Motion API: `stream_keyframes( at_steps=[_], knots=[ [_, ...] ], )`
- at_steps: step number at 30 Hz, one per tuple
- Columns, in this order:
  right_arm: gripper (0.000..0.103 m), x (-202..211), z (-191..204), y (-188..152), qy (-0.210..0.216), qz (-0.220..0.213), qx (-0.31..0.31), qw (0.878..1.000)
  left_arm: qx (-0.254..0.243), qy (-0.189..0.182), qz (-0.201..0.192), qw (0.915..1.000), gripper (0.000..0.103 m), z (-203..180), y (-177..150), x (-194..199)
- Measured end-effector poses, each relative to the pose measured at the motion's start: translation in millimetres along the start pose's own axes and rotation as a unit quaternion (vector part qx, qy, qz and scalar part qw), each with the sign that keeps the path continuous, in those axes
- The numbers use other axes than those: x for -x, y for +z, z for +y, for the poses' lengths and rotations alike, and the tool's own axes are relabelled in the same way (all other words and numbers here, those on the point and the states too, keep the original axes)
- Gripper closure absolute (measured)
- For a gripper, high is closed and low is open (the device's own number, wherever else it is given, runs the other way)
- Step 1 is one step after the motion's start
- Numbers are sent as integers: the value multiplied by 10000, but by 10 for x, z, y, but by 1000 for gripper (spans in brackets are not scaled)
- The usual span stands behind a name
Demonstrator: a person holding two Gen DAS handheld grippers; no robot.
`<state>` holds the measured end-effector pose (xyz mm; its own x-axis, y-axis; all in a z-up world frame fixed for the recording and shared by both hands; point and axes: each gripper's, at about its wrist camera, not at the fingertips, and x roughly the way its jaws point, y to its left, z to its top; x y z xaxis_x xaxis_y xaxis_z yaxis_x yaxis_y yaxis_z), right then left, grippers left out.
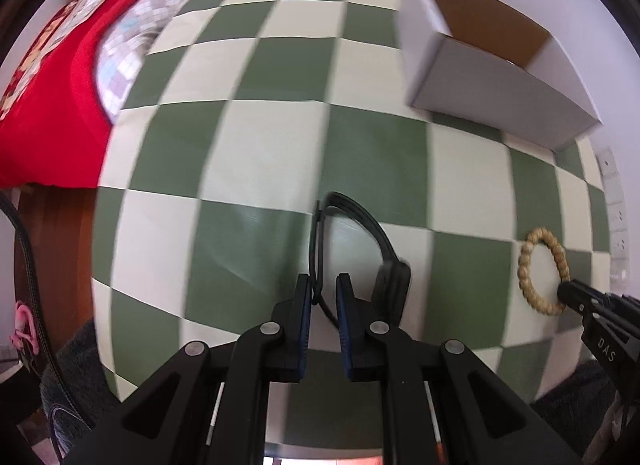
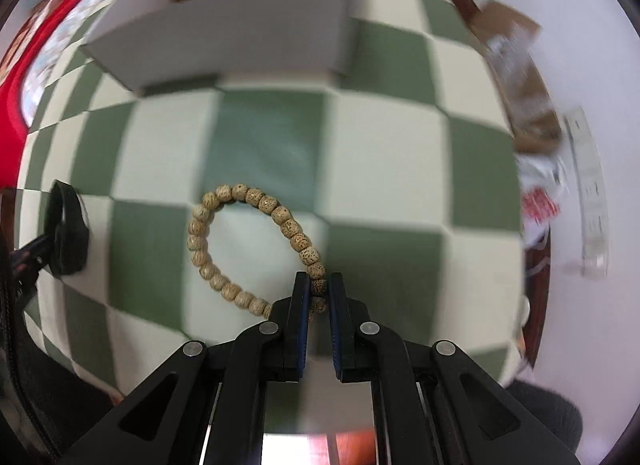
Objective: Organize jewelry
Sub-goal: 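Grasp the wooden bead bracelet with the right tool while the left tool holds the watch band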
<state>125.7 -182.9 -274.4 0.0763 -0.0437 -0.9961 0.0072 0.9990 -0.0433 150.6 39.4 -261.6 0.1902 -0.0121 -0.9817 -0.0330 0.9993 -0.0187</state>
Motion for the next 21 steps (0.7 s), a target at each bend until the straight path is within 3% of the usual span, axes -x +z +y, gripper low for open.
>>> stream_keyframes(
  at_steps=[7, 9, 11, 13, 14, 15, 17, 21],
  knots=[
    [90, 40, -306, -95, -20, 51, -273, 9996, -494, -140, 66, 9987, 93, -497, -133, 6],
    [66, 37, -288, -86, -181, -1, -232, 9996, -568, -123, 57, 9983, 93, -559, -145, -1],
    [53, 30, -222, -24, -275, -61, -190, 9994, -607, -93, 67, 9981, 93, -600, -147, -14],
    [57, 22, -231, -37, -133, -112, -196, 9997, -608, -71, 82, 9981, 93, -580, -147, -40],
    [71, 19, -225, -55, -1, -134, -177, 9998, -597, -81, 98, 9981, 93, -525, -135, -70],
    [91, 20, -200, -51, -46, -148, -117, 9998, -593, -80, 106, 9981, 93, -519, -136, -78],
    [93, 3, -153, -89, -122, -159, -43, 9998, -587, -75, 128, 9982, 93, -508, -131, -103],
    [93, -23, -218, -143, 147, -104, -261, 9995, -592, -72, 140, 9981, 93, -525, -72, -139]
  ],
)
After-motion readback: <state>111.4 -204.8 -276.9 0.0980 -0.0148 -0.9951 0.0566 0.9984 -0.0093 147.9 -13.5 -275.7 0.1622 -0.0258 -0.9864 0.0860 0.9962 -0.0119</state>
